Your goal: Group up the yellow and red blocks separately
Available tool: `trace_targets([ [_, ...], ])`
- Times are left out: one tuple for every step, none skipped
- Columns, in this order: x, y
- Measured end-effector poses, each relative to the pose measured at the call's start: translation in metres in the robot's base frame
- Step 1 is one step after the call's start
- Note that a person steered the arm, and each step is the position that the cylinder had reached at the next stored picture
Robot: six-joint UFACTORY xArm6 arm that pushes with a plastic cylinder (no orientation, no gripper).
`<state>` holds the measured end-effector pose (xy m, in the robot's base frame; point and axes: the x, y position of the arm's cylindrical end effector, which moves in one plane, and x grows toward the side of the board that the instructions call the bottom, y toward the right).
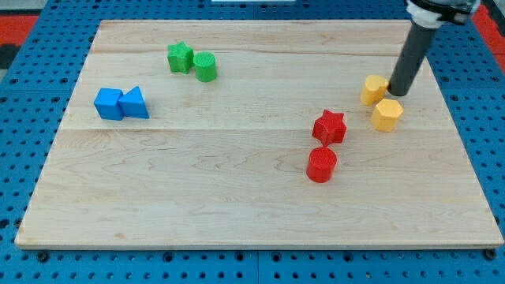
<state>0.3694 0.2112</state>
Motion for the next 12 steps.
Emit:
trace_targets([
  [0.036, 0.016],
  [0.104, 0.016],
  [0.104, -0.043],
  [0.084, -0.044],
  [0.07, -0.04],
  [0.11, -0.032],
  [0.105, 0.002],
  [0.052, -0.025],
  [0.052, -0.035],
  [0.138, -0.036],
  [0.18, -0.09],
  [0.196, -0.146],
])
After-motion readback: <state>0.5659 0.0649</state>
